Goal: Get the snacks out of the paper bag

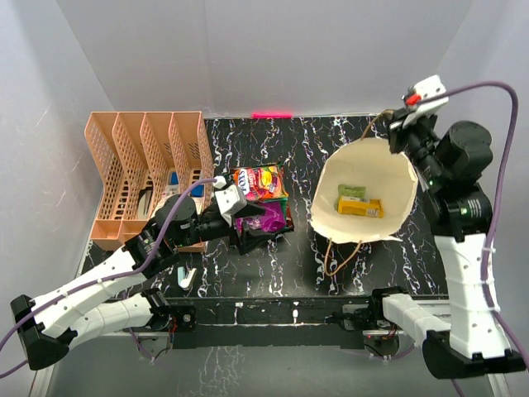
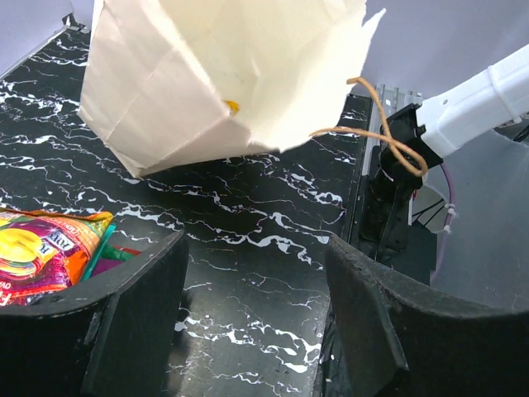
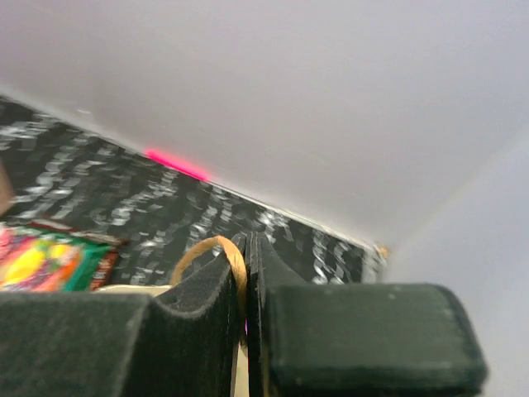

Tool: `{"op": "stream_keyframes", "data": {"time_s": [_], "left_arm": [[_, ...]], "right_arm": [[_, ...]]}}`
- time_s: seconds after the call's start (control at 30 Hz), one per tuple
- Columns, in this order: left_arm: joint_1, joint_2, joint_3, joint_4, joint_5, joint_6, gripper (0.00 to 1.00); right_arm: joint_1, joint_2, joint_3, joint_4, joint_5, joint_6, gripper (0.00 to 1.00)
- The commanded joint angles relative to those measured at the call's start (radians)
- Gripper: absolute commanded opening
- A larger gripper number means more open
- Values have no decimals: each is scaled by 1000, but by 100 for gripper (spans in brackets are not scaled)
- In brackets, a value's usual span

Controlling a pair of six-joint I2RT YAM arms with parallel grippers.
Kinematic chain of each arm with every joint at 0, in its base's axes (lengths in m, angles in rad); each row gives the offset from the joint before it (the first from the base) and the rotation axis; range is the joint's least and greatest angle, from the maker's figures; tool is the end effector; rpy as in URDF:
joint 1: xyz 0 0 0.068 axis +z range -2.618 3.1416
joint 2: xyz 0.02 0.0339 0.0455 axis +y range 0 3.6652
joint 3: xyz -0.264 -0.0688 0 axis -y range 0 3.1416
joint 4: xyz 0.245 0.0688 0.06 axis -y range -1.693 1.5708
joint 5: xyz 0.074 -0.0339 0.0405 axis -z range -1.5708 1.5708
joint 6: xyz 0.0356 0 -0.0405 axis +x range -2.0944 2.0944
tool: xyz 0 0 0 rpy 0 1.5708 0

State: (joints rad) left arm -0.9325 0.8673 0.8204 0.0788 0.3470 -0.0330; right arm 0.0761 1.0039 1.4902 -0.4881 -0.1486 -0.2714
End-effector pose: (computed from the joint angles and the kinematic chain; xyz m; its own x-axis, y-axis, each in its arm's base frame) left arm 0.1119 -0.1712 0.3667 -0.0126 -0.0351 -0.9993 0.9579 0.2863 -0.0221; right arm 0.1751 0.0186 0.5036 0.0580 -0.2615 -0.9635 -0.2151 0.9391 -0.2678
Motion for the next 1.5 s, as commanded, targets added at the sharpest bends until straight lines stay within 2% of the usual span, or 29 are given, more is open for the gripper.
{"op": "stream_keyframes", "data": {"time_s": [0.0, 0.07, 0.2, 0.33, 0.43, 0.53, 0.7, 0.8, 0.9, 1.03, 1.3, 1.47], "left_arm": [[-5, -21, 1, 28, 1, -3, 65], [-5, -18, 5, 32, 9, -12, 65], [-4, -3, -1, 48, 16, -27, 65], [-12, 30, -12, 81, 37, -69, 63], [-86, 64, -42, 122, -24, -78, 61], [-238, 128, -51, 149, -182, -5, 56], [-487, 317, -49, 261, -559, 259, 41], [-539, 443, -32, 379, -646, 408, 34], [-542, 563, -30, 538, -712, 515, 31], [-525, 717, 1, 716, -730, 660, 24], [-385, 957, 144, 730, -601, 752, 23], [-309, 1048, 232, 673, -435, 796, 25]], "right_arm": [[33, -107, -109, 101, -278, 11, 8], [33, -144, -205, 122, -372, 110, 8], [33, -215, -469, 239, -534, 434, 8], [33, -315, -708, 361, -578, 664, 8], [33, -377, -747, 359, -576, 714, 8], [32, -394, -732, 296, -569, 694, 8], [33, -385, -661, 178, -488, 637, 8], [33, -375, -641, 185, -498, 646, 8], [33, -362, -616, 182, -509, 654, 8], [33, -357, -583, 171, -506, 659, 8], [33, -356, -534, 139, -512, 660, 8], [33, -355, -524, 139, -519, 668, 8]]}}
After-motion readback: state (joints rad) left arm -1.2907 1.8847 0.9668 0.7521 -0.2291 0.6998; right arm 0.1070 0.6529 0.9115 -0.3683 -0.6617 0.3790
